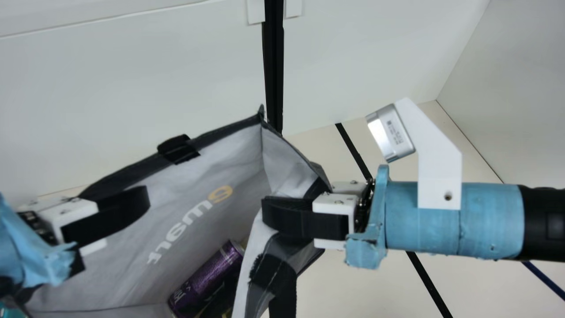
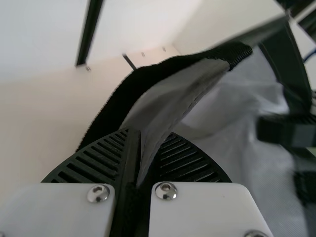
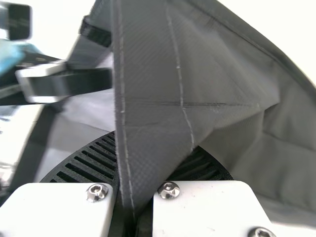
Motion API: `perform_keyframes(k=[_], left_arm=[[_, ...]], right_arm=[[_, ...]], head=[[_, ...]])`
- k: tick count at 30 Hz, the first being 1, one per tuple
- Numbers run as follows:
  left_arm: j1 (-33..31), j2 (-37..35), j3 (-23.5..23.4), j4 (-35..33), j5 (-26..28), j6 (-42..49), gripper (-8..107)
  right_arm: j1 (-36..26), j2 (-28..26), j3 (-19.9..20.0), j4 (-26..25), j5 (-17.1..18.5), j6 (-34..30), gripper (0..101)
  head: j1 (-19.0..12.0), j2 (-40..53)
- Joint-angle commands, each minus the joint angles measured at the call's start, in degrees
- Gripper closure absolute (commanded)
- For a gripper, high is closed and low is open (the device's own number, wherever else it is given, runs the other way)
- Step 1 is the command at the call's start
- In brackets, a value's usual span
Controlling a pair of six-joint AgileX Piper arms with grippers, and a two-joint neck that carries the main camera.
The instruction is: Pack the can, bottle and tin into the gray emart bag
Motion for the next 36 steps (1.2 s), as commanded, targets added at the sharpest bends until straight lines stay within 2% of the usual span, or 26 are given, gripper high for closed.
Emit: perform_keyframes(k=[1,6,13,26,36], left_arm=[[-0.99,0.89,2.56,-0.35,0.28,1.21,89],[-0.95,3.78,3.89,-0.68,0.28,6.03,89],[0.88,8.85,1.48,-0.13,0.28,12.35,89],[4.03,19.36,-10.59,-0.2,0.28,16.89,89],[3.74,27.01,-19.76,-0.32,0.28,16.68,89]], right_arm=[[0.41,0.2,0.41,-6.41,-0.44,0.7,101],[0.16,1.59,1.51,-11.0,-0.44,-0.86,101],[-1.84,4.95,1.56,-12.19,-0.44,-5.95,101],[-5.56,12.08,-1.67,-9.5,-0.44,-15.43,101],[-4.0,17.37,-3.41,-8.99,-4.26,-19.01,101]], head=[[-1.3,-0.14],[-1.3,-0.14],[-1.3,-0.14],[-1.3,-0.14],[-1.3,-0.14]])
